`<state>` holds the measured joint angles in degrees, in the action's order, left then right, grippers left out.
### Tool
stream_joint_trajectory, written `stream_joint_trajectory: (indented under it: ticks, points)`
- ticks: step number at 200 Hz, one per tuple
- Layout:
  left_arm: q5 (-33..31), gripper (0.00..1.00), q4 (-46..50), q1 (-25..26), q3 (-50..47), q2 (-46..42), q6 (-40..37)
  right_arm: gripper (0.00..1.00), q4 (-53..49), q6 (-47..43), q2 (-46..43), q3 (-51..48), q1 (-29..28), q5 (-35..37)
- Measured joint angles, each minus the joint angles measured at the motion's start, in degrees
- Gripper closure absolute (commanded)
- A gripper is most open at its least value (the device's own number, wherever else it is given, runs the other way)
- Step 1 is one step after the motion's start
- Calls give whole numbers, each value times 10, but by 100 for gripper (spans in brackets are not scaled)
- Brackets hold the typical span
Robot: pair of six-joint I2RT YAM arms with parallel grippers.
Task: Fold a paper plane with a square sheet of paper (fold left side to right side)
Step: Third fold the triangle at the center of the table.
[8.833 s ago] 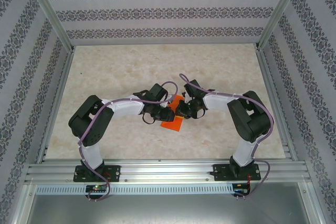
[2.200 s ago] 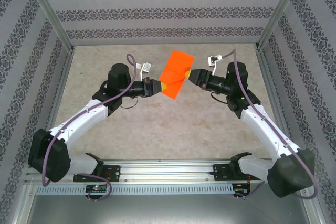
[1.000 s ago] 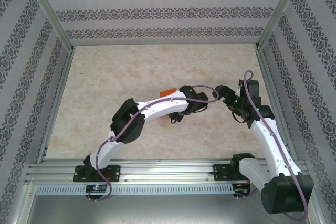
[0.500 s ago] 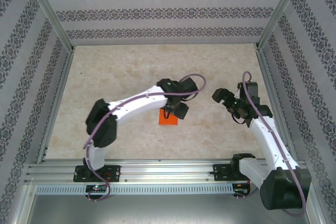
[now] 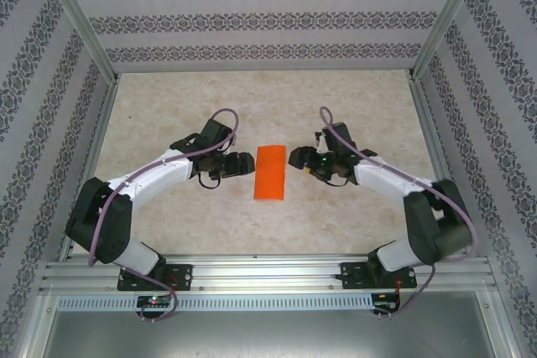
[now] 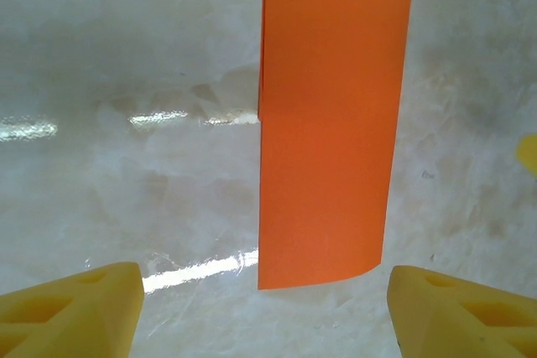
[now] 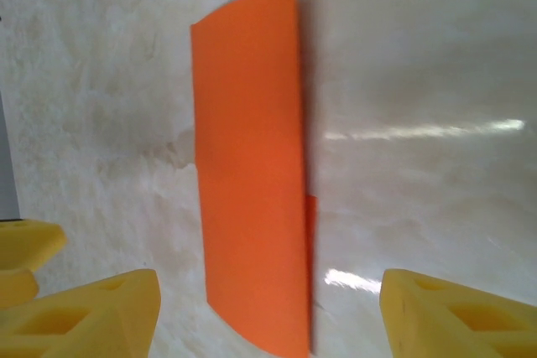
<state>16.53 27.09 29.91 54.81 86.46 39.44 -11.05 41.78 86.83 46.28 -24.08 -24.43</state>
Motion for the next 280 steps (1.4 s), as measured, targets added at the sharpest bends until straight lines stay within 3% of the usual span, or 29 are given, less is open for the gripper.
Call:
stream_joint_trajectory:
  ticks: [40,98,218,280]
  points:
    - [49,23,-77,-13,-43,0,38,33,65,6,115,84,-32,-12]
    - [68,24,-115,-14,-43,6,50,34,85,0,205,150,-33,-14]
    - [86,29,-141,-14,-43,67,60,40,29,-60,250,187,-31,8]
    - [107,37,-173,-10,-34,123,75,41,23,-73,251,189,-27,8]
